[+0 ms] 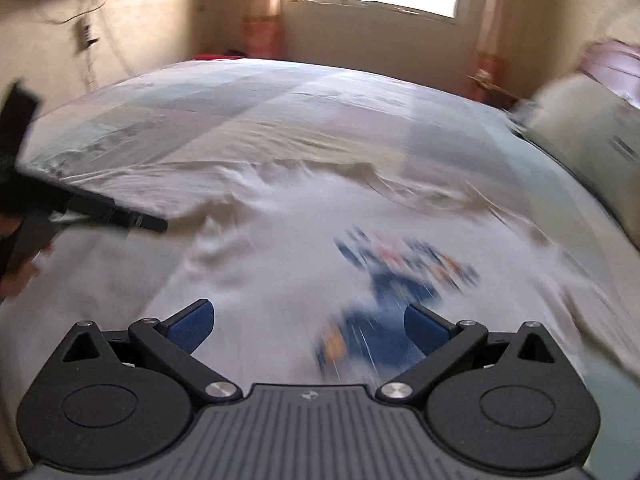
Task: Fold clothes
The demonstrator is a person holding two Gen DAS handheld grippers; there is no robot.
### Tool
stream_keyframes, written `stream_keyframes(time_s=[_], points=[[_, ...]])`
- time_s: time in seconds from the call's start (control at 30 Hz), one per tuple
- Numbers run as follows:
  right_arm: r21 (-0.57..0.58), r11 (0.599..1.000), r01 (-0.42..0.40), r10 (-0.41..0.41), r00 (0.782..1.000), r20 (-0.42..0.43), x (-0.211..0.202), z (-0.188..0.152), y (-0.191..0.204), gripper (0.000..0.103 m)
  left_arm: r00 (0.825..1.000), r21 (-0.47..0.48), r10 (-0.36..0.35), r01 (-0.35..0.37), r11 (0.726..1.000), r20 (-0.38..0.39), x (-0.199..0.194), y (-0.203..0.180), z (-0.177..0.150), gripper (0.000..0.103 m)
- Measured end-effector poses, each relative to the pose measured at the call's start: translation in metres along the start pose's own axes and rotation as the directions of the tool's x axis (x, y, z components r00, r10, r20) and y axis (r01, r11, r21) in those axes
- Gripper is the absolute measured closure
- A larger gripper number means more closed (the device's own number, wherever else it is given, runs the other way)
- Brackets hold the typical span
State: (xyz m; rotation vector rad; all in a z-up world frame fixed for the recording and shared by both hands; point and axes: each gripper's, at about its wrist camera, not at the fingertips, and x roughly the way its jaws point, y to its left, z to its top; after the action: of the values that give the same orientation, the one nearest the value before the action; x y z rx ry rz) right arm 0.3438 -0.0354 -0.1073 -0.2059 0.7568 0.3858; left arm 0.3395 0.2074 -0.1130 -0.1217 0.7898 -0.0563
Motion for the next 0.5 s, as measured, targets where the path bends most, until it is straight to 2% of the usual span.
stream_keyframes(time_s=[0.13,0.2,0.37,0.43,0.5], points=[[-0.085,0.993,-0.079,0.082,0.996,0.022,0.044,0.049,0.016,0.0,0.999,0.009,0.03,-0.03,0.999,0.011,-0.011,0.006,0.0,0.001],[-0.134,0.98,-0.145,0.149,0.988,0.026,0.067,0.064,0.028,0.0,0.999,0.014,0.045,-0.046,0.999,0.017,-0.016,0.009,0.0,0.001],[-0.245,0.923,-0.296,0.31,0.951,0.017,0.103,0.082,0.052,0.0,0.996,0.024,0.082,-0.083,0.996,0.031,-0.029,0.017,0.0,0.002],[-0.248,0.91,-0.333,0.344,0.939,-0.001,0.114,0.086,0.056,0.0,0.996,-0.001,0.08,-0.08,0.997,0.036,-0.033,0.026,0.0,0.002],[-0.236,0.889,-0.392,0.401,0.916,-0.01,0.118,0.088,0.056,0.0,0.996,-0.025,0.078,-0.077,0.997,0.04,-0.037,0.034,-0.001,0.002]])
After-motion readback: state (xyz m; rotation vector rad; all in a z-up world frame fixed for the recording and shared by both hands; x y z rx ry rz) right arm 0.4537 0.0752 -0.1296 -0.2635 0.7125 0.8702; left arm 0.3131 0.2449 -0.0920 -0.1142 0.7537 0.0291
